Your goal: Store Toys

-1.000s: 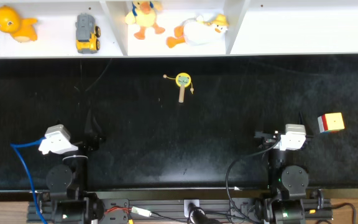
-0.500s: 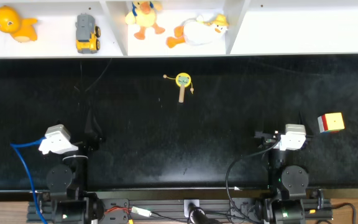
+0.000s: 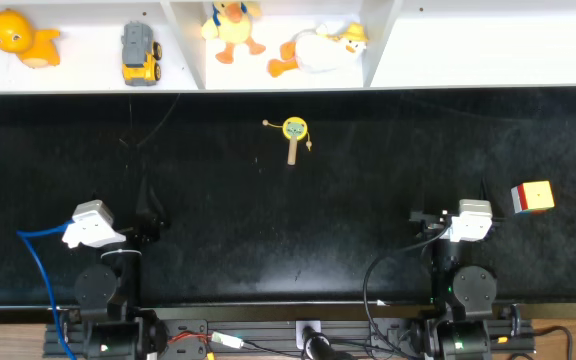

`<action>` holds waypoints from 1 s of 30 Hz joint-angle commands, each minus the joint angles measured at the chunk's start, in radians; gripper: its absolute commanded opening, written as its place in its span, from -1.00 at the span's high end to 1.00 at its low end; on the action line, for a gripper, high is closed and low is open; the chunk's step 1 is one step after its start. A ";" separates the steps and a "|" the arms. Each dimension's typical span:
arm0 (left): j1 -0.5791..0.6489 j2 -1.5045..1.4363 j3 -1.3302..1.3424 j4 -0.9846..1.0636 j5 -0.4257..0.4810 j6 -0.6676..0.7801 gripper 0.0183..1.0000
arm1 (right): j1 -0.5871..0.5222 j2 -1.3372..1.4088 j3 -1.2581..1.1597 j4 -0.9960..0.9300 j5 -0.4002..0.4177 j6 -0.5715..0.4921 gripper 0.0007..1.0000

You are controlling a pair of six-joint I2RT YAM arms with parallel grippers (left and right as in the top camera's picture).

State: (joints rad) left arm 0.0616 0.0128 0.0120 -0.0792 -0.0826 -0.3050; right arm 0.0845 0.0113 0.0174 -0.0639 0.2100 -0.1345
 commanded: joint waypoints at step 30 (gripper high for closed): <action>0.005 -0.011 -0.004 -0.001 0.014 -0.003 -1.00 | -0.004 0.214 0.241 -0.160 -0.584 0.773 -0.97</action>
State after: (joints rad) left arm 0.0616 0.0128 0.0120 -0.0792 -0.0822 -0.3054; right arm 0.0849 0.1574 0.1158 -0.1993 -0.3077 0.6838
